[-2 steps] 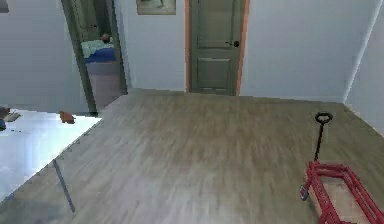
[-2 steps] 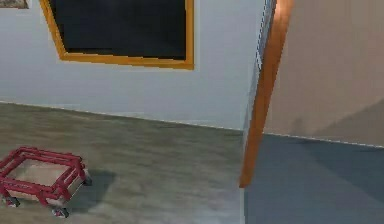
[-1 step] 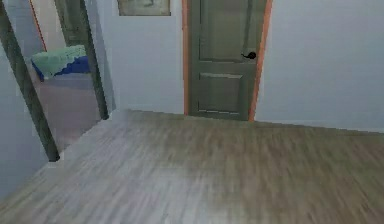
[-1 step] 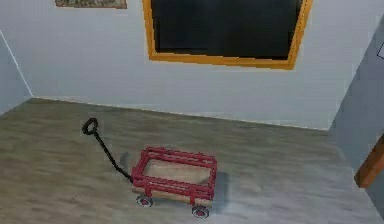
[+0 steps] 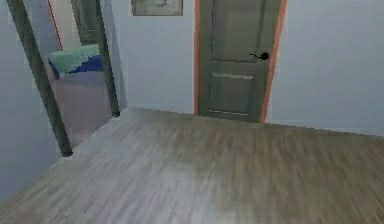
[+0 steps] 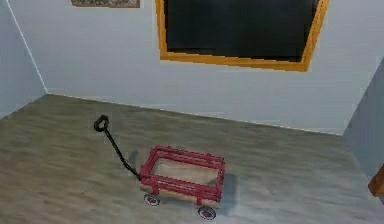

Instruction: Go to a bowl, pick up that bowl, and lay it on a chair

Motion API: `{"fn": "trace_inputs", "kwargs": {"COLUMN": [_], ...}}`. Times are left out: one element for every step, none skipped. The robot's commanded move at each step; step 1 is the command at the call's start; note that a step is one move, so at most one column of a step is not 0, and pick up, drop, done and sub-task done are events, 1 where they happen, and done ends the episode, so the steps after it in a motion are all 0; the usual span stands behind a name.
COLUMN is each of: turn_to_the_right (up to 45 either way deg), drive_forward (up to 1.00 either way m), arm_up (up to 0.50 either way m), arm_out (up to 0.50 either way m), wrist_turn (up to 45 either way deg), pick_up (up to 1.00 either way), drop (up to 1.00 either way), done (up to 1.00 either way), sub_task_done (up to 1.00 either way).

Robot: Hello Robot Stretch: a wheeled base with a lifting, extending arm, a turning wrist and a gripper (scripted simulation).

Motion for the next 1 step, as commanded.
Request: {"fn": "trace_inputs", "kwargs": {"turn_to_the_right": [0.0], "drive_forward": [0.50], "arm_up": [0.00], "arm_out": [0.00], "wrist_turn": [0.0], "pick_up": [0.00], "drop": [0.00], "done": [0.00], "sub_task_done": [0.00]}}
